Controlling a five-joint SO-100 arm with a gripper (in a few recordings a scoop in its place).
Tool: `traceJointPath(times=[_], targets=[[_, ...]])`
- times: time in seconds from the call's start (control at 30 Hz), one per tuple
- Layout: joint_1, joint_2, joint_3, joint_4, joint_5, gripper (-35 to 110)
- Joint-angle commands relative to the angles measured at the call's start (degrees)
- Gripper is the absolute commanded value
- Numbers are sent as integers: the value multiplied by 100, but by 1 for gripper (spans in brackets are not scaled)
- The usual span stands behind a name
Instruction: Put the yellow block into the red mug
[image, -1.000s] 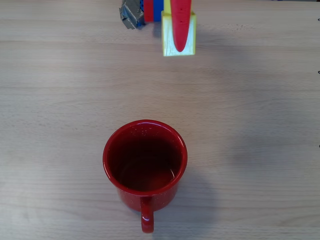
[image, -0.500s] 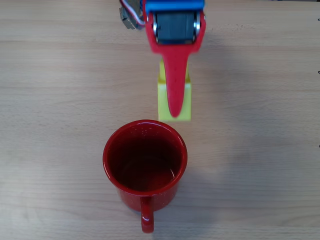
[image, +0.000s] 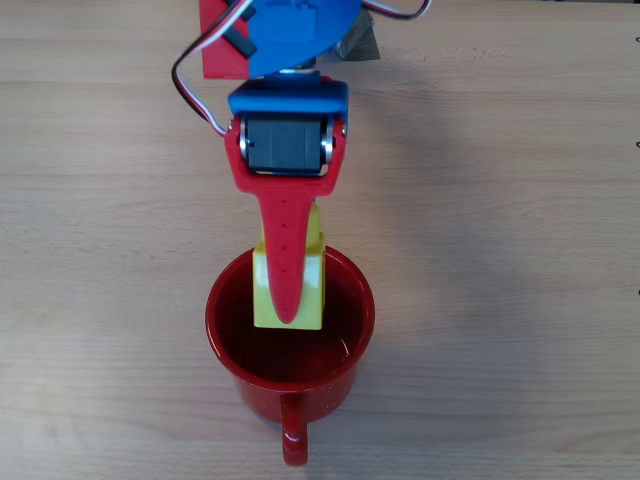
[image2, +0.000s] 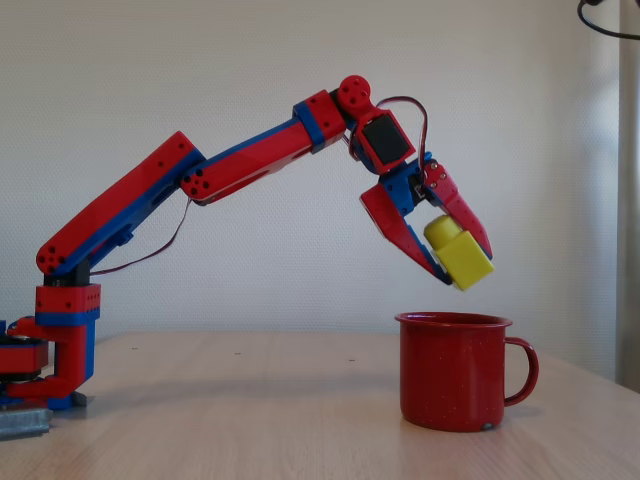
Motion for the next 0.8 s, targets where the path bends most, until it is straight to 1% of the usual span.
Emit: traceJointPath(times=[0.0,0.27,0.43,0.7,0.77], targets=[[141,290,-255,-123,-44,0],[114,422,413,-105,-97,0],[26,765,1151,-185,-44,0],[-26,835,1310,-299,53,0],[-18,826,1310,-316,88,5]])
